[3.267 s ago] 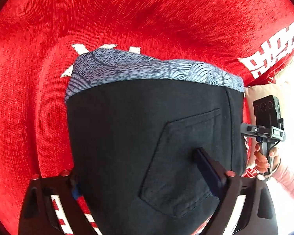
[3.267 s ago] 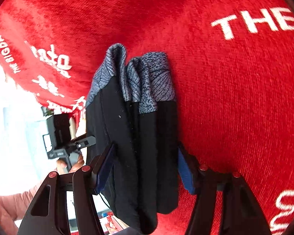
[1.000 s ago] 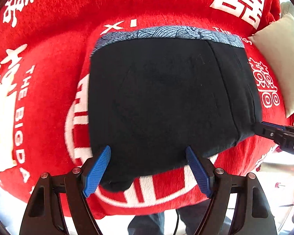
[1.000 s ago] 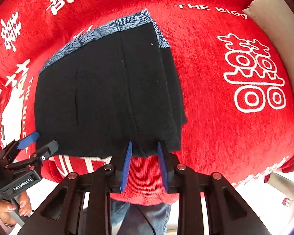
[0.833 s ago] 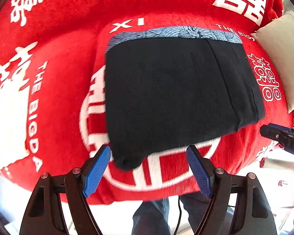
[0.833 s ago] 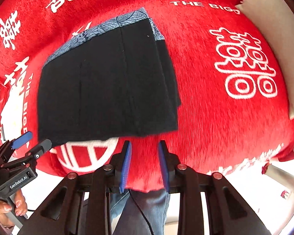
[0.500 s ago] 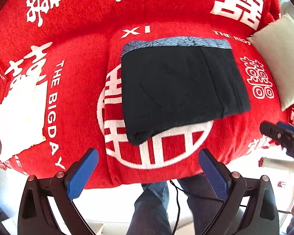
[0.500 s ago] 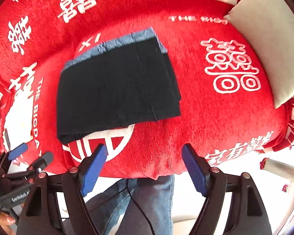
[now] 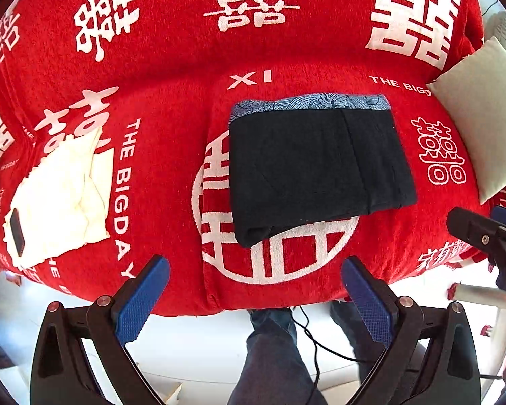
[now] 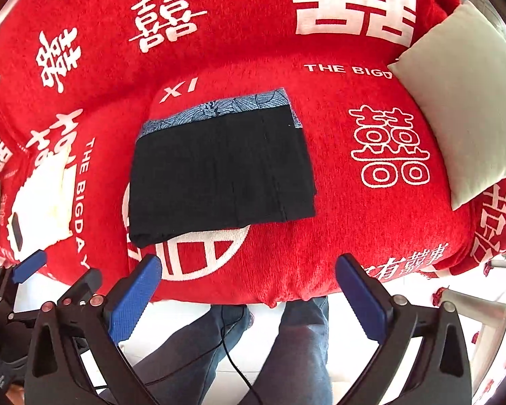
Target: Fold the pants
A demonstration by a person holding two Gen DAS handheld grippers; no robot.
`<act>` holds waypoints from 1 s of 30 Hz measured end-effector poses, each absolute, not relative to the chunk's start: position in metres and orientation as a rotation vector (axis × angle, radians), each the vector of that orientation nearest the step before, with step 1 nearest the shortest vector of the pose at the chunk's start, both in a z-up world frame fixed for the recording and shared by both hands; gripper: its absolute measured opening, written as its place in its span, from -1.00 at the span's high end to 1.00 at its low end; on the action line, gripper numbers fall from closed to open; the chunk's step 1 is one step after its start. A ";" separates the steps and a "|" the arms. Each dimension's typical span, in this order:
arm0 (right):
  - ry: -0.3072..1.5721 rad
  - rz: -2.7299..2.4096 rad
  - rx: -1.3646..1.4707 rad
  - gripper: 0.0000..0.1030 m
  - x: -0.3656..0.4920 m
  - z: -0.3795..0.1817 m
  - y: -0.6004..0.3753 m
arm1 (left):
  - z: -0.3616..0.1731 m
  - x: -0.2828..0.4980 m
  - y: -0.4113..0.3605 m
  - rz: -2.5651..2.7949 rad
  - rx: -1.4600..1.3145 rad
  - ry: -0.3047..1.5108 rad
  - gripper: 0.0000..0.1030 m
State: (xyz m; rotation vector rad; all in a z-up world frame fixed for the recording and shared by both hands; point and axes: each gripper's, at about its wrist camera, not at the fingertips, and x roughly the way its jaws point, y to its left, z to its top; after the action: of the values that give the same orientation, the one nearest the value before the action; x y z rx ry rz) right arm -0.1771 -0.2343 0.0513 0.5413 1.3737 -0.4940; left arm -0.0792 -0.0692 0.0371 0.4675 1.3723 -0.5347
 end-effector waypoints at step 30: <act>1.443 -0.419 0.486 -0.99 -0.167 0.048 -0.256 | 0.049 -0.080 -0.089 -0.427 0.485 1.385 -0.98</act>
State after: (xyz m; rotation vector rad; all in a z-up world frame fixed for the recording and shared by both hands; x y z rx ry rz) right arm -0.1669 -0.2557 0.0479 0.4857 1.4433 -0.4194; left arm -0.0803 -0.0887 0.0490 0.4851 1.3849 -0.4274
